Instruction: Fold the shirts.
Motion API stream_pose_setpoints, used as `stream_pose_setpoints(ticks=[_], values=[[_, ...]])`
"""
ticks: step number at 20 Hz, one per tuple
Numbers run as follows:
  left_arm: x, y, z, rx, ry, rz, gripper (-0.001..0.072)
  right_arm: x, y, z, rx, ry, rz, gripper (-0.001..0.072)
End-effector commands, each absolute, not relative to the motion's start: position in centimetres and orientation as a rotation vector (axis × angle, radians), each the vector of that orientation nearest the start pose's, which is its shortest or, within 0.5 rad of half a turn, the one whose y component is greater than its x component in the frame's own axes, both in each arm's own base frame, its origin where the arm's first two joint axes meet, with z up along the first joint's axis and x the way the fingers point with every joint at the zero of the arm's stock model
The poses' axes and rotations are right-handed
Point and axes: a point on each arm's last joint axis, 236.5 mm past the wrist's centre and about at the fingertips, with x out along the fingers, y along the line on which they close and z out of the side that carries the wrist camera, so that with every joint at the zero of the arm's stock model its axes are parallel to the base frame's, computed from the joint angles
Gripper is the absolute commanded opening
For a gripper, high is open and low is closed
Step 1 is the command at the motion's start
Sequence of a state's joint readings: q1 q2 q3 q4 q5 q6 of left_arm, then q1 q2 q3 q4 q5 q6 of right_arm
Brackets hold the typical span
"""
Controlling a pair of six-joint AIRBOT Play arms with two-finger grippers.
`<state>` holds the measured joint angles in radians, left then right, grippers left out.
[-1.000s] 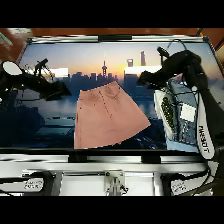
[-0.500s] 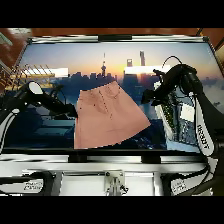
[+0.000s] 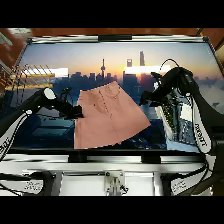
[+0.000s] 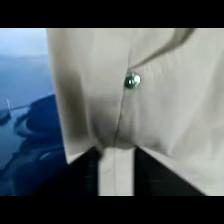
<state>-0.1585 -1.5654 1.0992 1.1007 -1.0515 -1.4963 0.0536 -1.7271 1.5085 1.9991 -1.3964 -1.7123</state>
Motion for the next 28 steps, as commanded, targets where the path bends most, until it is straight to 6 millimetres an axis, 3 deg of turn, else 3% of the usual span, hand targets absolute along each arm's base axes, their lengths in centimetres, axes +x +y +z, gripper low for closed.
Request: stream_pose_setpoints(ticks=[1, 2, 6, 10, 13, 18, 20, 22, 24, 28], values=[[36.8, -15.3, -10.0, -0.315, 1.496, -0.328, 0.0134, 41.1, 12.2, -4.8, 0.26, 1.569, 0.422, 0.0682], [36.6, -15.3, -9.6, -0.284, 1.505, -0.365, 0.0057, 41.0, 12.3, -5.0, 0.266, 1.578, 0.425, 0.0682], [35.6, -15.3, -7.4, -0.188, 1.531, -0.478, 0.0055, 40.2, 14.4, -7.0, 0.28, 1.632, 0.477, 0.0682], [33.9, -13.3, -5.7, -0.115, 1.577, -0.478, 0.0053, 39.3, 15.9, -9.0, 0.212, 1.67, 0.531, 0.0682], [33.0, -10.7, -5.2, -0.089, 1.621, -0.436, 0.0053, 39.2, 15.1, -9.3, 0.161, 1.673, 0.537, 0.0682], [33.1, -10.7, -5.9, -0.11, 1.629, -0.432, 0.0054, 39.8, 12.9, -6.9, 0.096, 1.615, 0.518, 0.0674], [33.1, -10.7, -6.1, -0.11, 1.634, -0.432, 0.0053, 39.8, 11.6, -7.1, 0.079, 1.633, 0.453, 0.0674], [33.1, -10.7, -6.1, -0.11, 1.635, -0.432, 0.0054, 39.2, 12.7, -8.1, 0.147, 1.677, 0.474, 0.0675], [33.1, -10.7, -6.1, -0.112, 1.636, -0.43, 0.0054, 38.5, 15.2, -9.2, 0.239, 1.717, 0.547, 0.0675], [33.1, -10.7, -6.1, -0.112, 1.635, -0.43, 0.0054, 37.9, 16.2, -10.9, 0.261, 1.761, 0.564, 0.0674]])
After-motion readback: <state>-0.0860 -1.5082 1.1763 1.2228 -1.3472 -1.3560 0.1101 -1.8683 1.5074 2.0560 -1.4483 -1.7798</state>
